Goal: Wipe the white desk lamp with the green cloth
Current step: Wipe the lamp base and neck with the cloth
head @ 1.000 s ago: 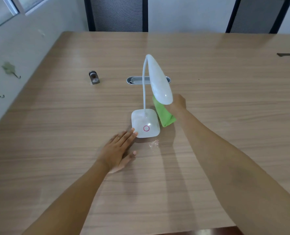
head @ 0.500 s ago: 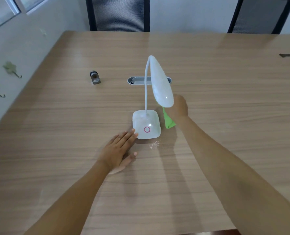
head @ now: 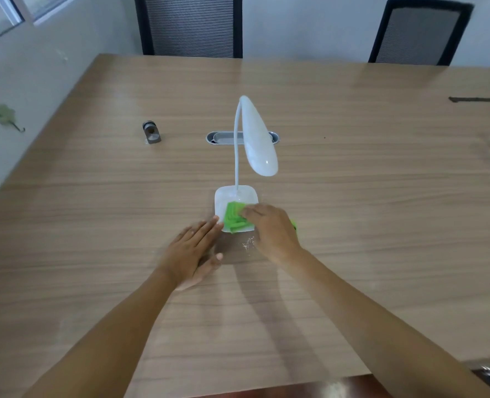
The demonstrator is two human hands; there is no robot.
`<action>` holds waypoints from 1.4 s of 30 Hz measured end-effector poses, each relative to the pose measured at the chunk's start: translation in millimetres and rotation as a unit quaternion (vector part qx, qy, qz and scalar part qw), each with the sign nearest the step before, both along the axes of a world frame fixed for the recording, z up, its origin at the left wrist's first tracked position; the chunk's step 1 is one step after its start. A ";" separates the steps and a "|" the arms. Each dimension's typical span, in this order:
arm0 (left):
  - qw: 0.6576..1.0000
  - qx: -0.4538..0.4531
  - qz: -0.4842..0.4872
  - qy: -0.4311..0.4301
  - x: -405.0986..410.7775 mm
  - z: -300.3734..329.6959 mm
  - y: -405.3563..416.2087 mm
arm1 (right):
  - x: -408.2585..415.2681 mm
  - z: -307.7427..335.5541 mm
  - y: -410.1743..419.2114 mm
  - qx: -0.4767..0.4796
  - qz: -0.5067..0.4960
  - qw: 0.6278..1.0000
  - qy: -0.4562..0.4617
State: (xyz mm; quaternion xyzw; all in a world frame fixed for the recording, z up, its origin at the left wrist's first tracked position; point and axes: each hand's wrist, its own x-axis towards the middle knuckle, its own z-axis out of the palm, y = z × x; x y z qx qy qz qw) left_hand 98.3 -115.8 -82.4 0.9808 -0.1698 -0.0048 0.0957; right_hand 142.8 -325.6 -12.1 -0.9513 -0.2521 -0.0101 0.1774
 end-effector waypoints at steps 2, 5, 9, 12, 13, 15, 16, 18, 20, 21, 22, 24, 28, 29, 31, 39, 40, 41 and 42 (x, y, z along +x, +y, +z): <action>1.000 0.003 0.000 -0.001 -0.3 1.4 -0.5 | 15.0 0.3 10.2 0.020 0.013 1.000 -0.019; 1.000 0.012 -0.004 0.001 -0.3 2.0 -1.0 | 28.5 -4.5 17.2 -0.036 0.030 0.999 0.027; 1.000 0.014 -0.008 0.001 0.8 1.7 0.2 | 20.1 -16.9 3.8 -0.060 0.024 0.996 0.060; 1.000 0.013 -0.003 0.005 0.8 0.3 0.4 | 0.4 -27.8 -16.6 -0.026 0.062 0.997 0.026; 1.000 0.013 -0.003 0.005 1.0 -0.2 0.8 | -4.1 -29.0 -22.9 -0.014 0.073 0.997 0.010; 1.000 0.014 -0.004 0.007 0.7 -1.1 1.1 | -4.1 -20.0 -27.6 0.011 0.074 0.997 -0.007; 1.000 0.015 -0.003 0.008 0.7 -1.0 1.3 | 2.4 -14.3 -25.4 0.029 0.064 0.997 -0.019; 1.000 0.013 -0.003 0.007 0.3 -0.1 0.6 | 20.4 -4.0 -15.9 0.059 0.035 0.997 -0.029; 1.000 0.016 -0.003 0.005 0.0 0.5 0.1 | 37.2 -5.9 -7.1 0.054 0.013 0.998 0.000; 1.000 0.016 -0.003 0.004 0.3 0.6 -0.1 | 41.3 -11.3 -4.0 0.042 0.012 0.999 0.023; 1.000 0.015 -0.004 0.004 0.3 0.5 0.0 | 40.7 -17.9 -2.1 0.035 0.012 0.998 0.046; 1.000 0.013 -0.007 0.006 0.1 0.7 0.5 | 32.3 -29.1 -4.5 0.050 0.016 0.997 0.056; 1.000 0.014 -0.008 0.002 0.5 0.5 0.1 | -4.7 -38.5 -28.4 0.044 0.071 0.997 0.000; 1.000 0.014 -0.008 0.002 0.7 0.7 0.1 | -13.6 -38.9 -34.5 0.035 0.093 0.995 -0.012; 1.000 0.013 -0.009 0.000 0.8 1.2 0.4 | -21.0 -32.5 -39.1 0.026 0.108 0.994 -0.009; 1.000 0.015 -0.005 0.001 0.7 0.9 -0.7 | 33.5 -22.7 -8.8 0.046 -0.018 0.998 0.038; 1.000 0.016 -0.005 0.001 0.8 1.0 -0.4 | 27.6 -29.3 -9.2 0.040 -0.015 0.998 0.049; 1.000 0.018 -0.005 0.003 0.9 1.0 -0.4 | 19.0 -35.3 -11.8 0.039 -0.007 0.998 0.046; 1.000 0.019 -0.006 0.004 0.8 0.9 -0.4 | 9.3 -39.7 -15.9 0.038 0.008 0.999 0.029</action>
